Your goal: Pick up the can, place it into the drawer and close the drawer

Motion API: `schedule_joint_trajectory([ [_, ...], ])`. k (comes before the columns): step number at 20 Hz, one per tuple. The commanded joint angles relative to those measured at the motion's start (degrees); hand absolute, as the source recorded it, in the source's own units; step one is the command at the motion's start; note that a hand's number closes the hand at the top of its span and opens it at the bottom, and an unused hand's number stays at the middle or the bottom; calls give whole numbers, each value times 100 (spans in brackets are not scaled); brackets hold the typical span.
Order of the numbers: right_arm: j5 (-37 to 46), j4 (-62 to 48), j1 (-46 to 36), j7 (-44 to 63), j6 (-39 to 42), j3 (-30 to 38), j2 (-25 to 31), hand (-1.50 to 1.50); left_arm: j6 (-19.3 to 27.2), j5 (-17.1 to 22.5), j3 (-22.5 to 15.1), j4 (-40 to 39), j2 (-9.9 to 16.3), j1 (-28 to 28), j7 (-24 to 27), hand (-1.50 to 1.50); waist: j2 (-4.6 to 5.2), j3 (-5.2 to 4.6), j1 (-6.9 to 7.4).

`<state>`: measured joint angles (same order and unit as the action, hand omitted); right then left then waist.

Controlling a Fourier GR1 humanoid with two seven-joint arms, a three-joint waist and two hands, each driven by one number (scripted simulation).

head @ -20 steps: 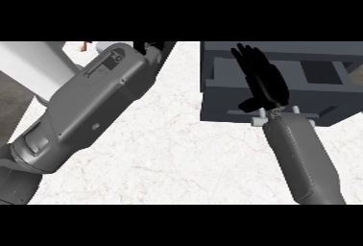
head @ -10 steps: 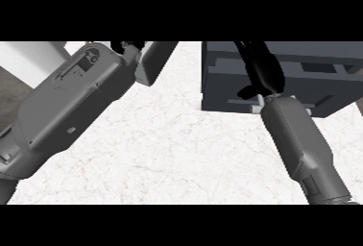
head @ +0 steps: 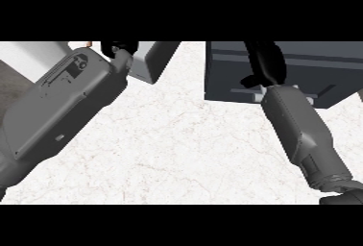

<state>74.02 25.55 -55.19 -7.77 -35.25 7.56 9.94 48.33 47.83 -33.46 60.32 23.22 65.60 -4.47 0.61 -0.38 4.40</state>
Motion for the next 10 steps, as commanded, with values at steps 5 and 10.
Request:
schedule_joint_trajectory([
  [5, -57, -901, -891, 31, -196, 323, 267, -150, 124, -178, -57, 534, 50, -324, -100, -150, 98, 50, 91],
  [10, 78, -1140, -1189, 228, -309, 323, 413, -150, -12, -175, 102, 572, 215, -417, -124, -150, 145, 48, 127],
])
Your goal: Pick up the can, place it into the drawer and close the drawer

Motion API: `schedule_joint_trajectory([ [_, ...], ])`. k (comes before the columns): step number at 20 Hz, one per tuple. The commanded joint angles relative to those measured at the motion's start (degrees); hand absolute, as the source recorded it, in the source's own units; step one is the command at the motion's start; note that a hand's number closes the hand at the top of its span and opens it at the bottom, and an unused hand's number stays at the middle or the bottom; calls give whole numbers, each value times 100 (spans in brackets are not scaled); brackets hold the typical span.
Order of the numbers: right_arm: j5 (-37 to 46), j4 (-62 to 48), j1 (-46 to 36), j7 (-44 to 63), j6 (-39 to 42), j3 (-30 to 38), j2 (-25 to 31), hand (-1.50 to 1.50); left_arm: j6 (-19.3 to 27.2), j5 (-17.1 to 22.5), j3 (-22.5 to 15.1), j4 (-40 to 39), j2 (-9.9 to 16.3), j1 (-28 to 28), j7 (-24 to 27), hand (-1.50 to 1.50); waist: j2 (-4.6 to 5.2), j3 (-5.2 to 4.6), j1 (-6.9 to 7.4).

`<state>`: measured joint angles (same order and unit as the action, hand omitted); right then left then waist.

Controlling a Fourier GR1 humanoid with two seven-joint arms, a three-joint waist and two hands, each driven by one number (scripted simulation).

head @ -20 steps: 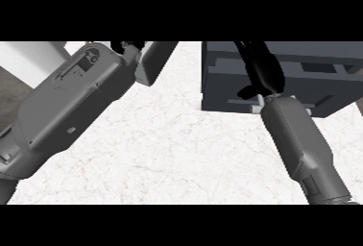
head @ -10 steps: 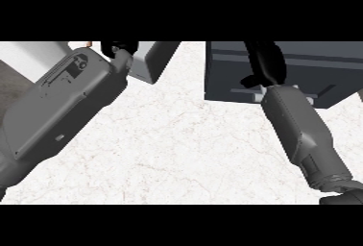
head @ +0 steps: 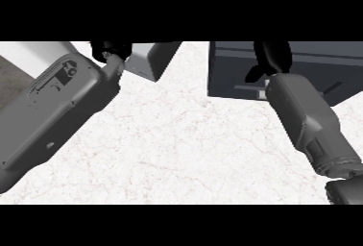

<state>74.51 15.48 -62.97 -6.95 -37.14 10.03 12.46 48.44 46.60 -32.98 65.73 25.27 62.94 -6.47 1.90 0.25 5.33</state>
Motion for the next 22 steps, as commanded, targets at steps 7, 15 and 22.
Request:
schedule_joint_trajectory([
  [7, -109, -426, -716, -46, 223, 221, 148, -150, 83, -107, -12, 311, 46, 33, -262, -150, 34, -5, 134],
  [15, -1910, -382, -792, -1225, 1110, 1819, -305, -150, 19, -118, -4, 430, 209, -68, -377, -150, 7, 23, 97],
  [22, -2442, -393, -895, -1705, 1534, 2355, -113, -150, 72, -159, 54, 785, 380, -293, -451, -150, -8, -2, 150],
])
